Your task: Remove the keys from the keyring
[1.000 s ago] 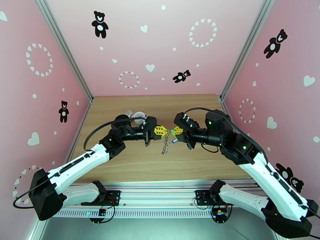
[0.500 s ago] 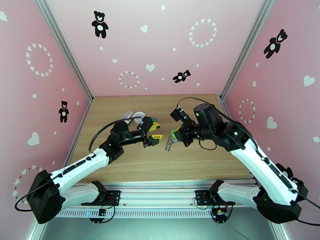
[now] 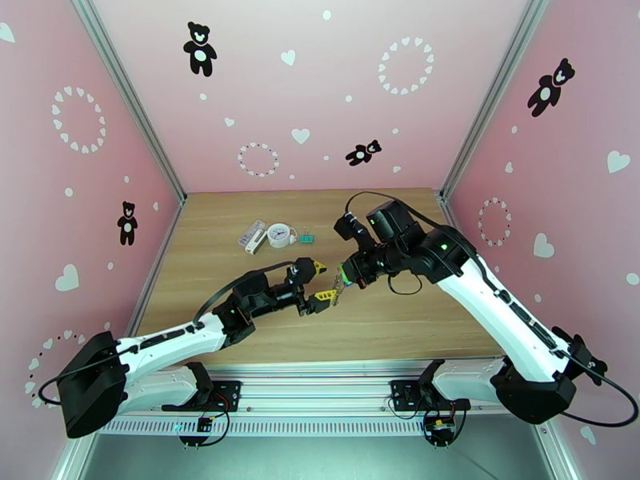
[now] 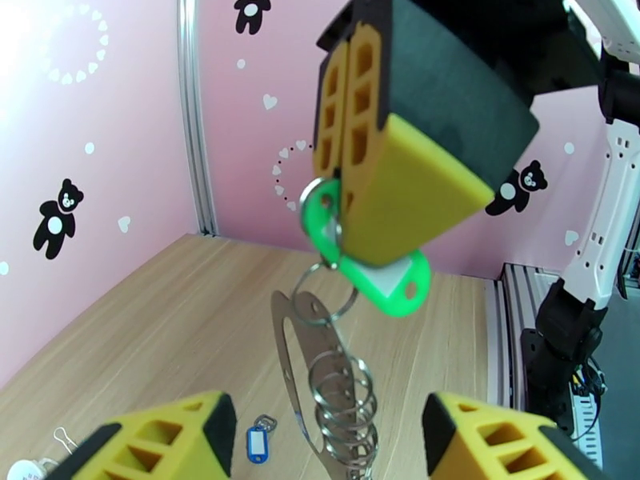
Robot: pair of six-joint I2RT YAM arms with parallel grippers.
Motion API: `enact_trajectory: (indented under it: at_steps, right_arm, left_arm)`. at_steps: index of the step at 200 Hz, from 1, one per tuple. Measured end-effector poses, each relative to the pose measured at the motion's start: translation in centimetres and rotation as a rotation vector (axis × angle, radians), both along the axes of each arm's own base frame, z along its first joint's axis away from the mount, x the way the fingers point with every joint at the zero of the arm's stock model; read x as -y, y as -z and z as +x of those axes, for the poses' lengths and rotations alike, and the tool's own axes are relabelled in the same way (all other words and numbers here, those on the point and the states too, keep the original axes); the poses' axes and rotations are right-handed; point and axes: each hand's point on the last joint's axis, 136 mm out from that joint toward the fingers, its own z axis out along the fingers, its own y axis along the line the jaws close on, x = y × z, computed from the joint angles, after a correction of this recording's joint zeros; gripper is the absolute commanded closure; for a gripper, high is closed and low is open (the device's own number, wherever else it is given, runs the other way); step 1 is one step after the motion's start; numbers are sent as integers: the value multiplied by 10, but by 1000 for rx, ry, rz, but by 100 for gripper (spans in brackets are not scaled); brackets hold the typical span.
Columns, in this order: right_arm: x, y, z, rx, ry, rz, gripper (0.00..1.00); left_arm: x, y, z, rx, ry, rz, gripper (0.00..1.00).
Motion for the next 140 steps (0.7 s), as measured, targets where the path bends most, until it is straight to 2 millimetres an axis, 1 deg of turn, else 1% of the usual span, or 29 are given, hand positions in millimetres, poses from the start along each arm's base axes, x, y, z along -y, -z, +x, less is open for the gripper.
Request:
enact_trajectory:
  at_steps: [25,51,66,72,77,84,88,94,106,120,131,140]
  right_arm:
    - [-2,2,1,-19,13,1,100]
    - [-2,2,1,-31,24,4,100]
    - [-3,2,1,-40,26,8,100]
    - [-3,2,0,-43,24,9,100]
    - [-3,2,-1,-47,23,7,100]
    - [-3,3,-2,-54,21,4,100]
    - [-2,3,-2,-58,20,1,100]
    - [-2,4,-3,-64,16,-4,100]
    - [-1,7,-6,-80,9,-20,100]
    - [0,9,-8,-95,-2,-36,100]
    - [1,10,-10,-107,-13,-48,100]
    - [1,10,-11,-116,-21,-55,100]
  left_arm:
    - [9,7,10,-4,-51,-9,33]
    - [17,20,25,-18,-106,-2,37]
    - [18,25,32,-18,-138,-5,43]
    - [17,26,35,-16,-157,-6,48]
    - [16,26,38,-12,-174,-8,52]
    - [15,26,42,-6,-196,-11,63]
    - [14,25,43,-3,-207,-15,68]
    - [13,24,45,4,-217,-20,70]
    - [13,21,46,32,-224,-21,70]
    - [13,20,47,54,-226,-11,66]
    - [13,19,47,65,-226,-8,61]
    - [13,18,48,79,-221,-3,55]
